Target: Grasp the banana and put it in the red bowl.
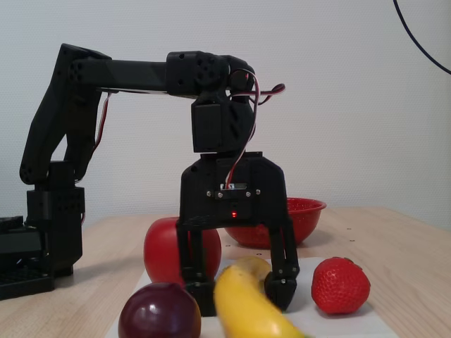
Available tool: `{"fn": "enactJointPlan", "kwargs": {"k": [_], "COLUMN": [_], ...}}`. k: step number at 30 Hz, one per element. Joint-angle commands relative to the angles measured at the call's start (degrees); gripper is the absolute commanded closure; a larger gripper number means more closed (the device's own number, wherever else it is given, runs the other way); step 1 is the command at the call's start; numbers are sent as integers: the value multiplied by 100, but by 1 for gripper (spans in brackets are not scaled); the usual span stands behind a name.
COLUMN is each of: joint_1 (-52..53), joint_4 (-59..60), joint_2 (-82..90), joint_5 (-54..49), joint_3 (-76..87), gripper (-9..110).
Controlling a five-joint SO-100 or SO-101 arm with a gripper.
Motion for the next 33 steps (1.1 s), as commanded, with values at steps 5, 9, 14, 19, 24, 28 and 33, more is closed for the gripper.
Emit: {"fn": "enactJointPlan", "kwargs": {"k": [5,9,14,19,24,28,33], "joint_1": [-26,-35,-9,44,97,149,308], "joint_4": [211,580,1336,2092,2646,2795,2830], "joint_2": [369,396,404,404,448,554,844], "joint_5": [-35,-149,-316,-510,-606,-677,-773], "joint_3": [-492,-729,-1415,-2241,-2804,-2997,-3120], "gripper": [101,101,101,101,101,101,101]}}
